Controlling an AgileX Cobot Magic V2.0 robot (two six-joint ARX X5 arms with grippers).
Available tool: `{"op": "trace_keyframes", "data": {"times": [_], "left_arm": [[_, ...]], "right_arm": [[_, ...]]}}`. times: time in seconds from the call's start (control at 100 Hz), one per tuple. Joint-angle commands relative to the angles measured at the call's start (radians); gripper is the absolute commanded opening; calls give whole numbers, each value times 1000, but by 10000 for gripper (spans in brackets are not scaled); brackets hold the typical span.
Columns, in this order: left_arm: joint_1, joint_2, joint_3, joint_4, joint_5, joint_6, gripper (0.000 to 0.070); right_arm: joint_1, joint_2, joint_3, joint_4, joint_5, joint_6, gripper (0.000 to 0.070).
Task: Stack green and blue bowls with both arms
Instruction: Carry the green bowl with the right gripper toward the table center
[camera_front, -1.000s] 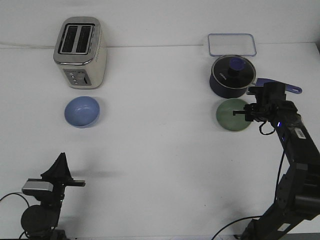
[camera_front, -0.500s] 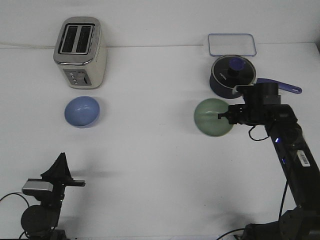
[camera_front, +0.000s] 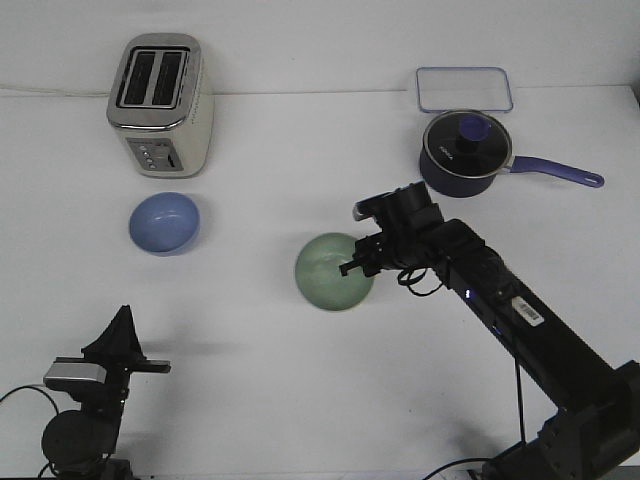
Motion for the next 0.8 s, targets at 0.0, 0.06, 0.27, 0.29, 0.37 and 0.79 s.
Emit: {"op": "trace_keyframes", "data": {"times": [0.0,0.06,0.27,0.29,0.37,0.79], "left_arm": [[0,-2,-20,10,0,-5,11],[0,-2,-20,10,0,-5,11],[0,-2,-20,10,0,-5,11],[0,-2,-20,10,0,-5,11],[0,-2,-20,10,0,-5,11],[0,-2,-20,10,0,-5,11]], "right_arm": [[24,44,10,9,1,30,0],[48,72,10,20,0,35,0],[107,153,10,44,0,40,0],[111,159,10,45,0,40,0],[122,182,10,51,1,40,0],[178,247,6,74,5,40,0]]}}
